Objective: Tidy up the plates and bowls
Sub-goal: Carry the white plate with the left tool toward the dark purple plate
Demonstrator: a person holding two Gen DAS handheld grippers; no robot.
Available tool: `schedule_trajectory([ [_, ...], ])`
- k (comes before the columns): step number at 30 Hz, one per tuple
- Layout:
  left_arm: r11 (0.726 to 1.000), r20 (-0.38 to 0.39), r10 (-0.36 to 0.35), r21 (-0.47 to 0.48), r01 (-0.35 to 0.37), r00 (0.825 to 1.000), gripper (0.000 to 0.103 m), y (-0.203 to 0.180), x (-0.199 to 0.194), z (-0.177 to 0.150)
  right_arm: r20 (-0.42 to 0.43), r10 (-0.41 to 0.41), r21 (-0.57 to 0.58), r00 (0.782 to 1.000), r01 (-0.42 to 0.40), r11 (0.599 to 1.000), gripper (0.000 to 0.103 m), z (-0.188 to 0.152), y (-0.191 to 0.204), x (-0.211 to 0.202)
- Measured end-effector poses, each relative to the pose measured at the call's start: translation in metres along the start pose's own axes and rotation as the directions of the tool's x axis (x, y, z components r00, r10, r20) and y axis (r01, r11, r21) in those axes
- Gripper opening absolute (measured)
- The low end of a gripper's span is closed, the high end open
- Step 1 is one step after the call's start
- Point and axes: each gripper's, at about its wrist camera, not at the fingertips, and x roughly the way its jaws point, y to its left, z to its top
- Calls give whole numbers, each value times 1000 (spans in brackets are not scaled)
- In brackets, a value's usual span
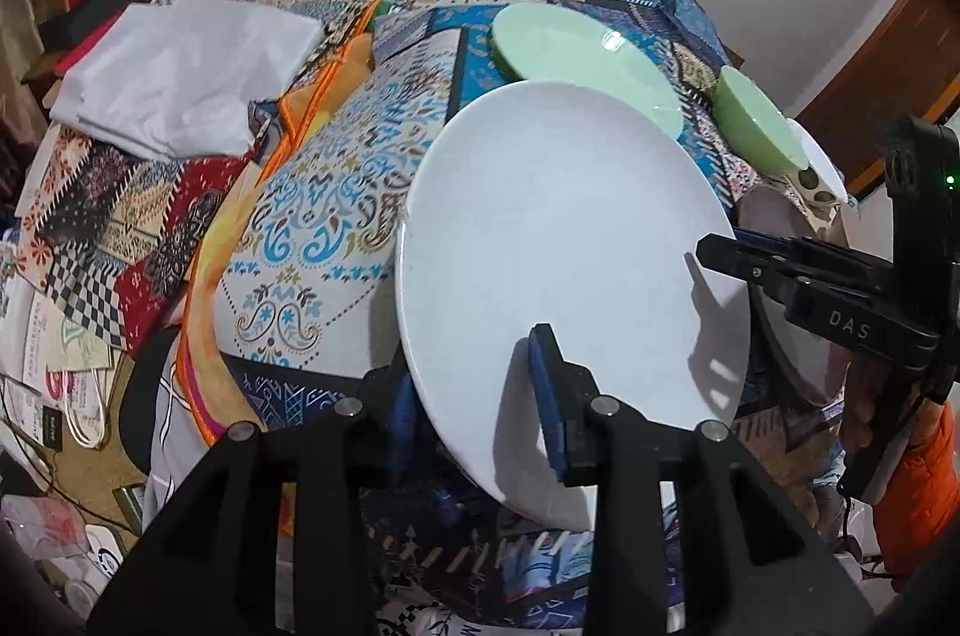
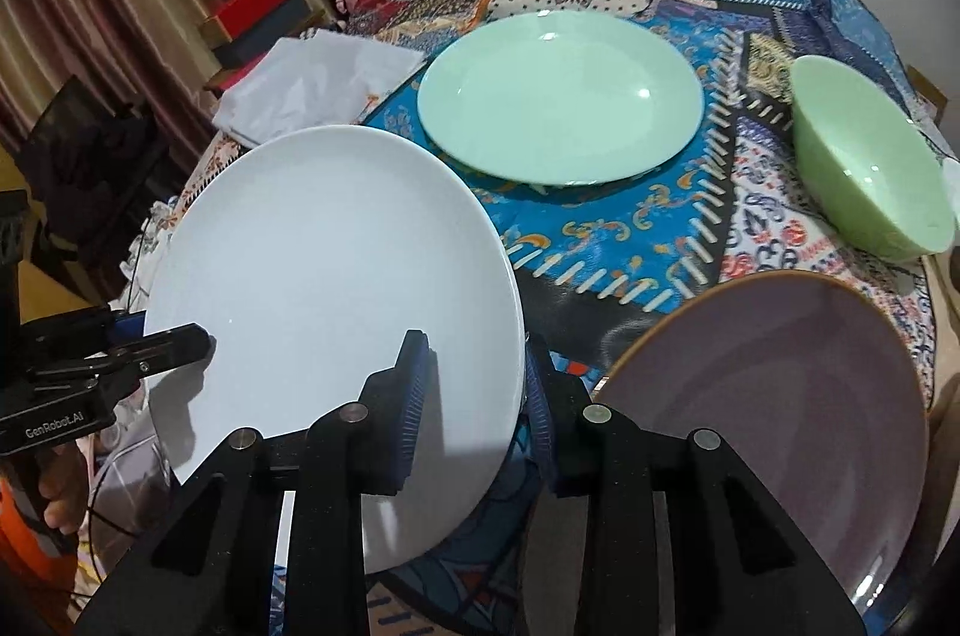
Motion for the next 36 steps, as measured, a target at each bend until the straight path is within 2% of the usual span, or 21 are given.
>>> schedule_trajectory([
  [24, 992, 61, -55, 116, 47, 997, 34, -74, -15, 26, 152, -71, 94, 986, 58, 994, 29, -20, -42, -73],
  [36, 981, 63, -88, 179, 75, 994, 34, -116, -13, 30, 190, -109, 161, 976, 78, 984, 29, -38, -68, -102],
])
